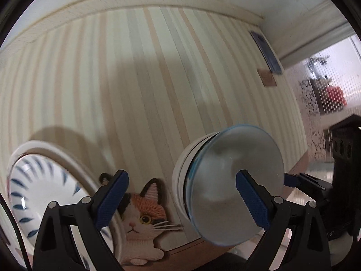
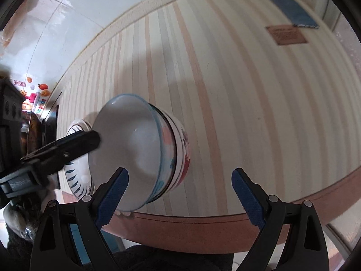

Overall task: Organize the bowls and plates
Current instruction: 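Grasp the blue-dot bowl rim with the left tool while the right tool grasps its opposite rim, then lift the three-bowl stack with both tools and carry it over the plate stack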

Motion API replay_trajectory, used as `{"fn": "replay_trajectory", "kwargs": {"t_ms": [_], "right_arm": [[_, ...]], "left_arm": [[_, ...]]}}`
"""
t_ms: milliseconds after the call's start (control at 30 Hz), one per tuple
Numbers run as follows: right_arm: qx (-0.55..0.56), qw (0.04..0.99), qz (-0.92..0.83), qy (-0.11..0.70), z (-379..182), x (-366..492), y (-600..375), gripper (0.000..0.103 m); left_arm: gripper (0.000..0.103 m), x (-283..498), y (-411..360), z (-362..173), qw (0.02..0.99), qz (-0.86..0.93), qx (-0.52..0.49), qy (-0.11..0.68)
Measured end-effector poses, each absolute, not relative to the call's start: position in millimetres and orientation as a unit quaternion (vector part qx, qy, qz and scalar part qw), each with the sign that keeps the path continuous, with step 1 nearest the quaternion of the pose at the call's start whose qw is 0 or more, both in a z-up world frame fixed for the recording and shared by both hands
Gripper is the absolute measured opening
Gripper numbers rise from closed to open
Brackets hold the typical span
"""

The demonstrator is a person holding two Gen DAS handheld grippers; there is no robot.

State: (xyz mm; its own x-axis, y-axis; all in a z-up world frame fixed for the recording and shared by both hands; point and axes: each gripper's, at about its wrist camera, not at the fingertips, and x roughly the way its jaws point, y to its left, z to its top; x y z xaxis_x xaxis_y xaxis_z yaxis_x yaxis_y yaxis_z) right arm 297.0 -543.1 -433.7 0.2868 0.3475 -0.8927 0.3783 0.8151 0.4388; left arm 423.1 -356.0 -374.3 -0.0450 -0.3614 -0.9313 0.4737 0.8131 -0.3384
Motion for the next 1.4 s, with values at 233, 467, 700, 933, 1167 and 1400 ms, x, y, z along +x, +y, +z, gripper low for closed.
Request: {"fn": "replay_trajectory", "kwargs": {"t_ms": [233,467,700,933,1167,1400], "right_arm": [[0.376,0.696,0.028,0.611,-475,308,-552,0.095],[0.410,0.671,0.057,0.615,-500,318,-546,0.078],[0.443,0.662,0.062,0.601,-514,315,-543,0.059],[0.439,0.668,0.067,0.598,-513,306,-540,0.059],[0.426,0.672,0.081,0.600,-499,319,-522,0.059],[0.397,0.680,0.113,0.606,-471,334,-502,0.059]], "left_arm": [[0.073,435,-367,-401,0.649,-0.321,0.024,0.690],[0.058,435,-375,-412,0.607,-0.349,-0.002,0.714],[0.057,430,-374,-407,0.614,-0.342,-0.004,0.712],[0.058,431,-368,-405,0.624,-0.330,-0.006,0.708],[0.058,432,-354,-383,0.640,-0.315,-0.017,0.700],[0.058,438,-325,-357,0.665,-0.294,-0.038,0.685]]}}
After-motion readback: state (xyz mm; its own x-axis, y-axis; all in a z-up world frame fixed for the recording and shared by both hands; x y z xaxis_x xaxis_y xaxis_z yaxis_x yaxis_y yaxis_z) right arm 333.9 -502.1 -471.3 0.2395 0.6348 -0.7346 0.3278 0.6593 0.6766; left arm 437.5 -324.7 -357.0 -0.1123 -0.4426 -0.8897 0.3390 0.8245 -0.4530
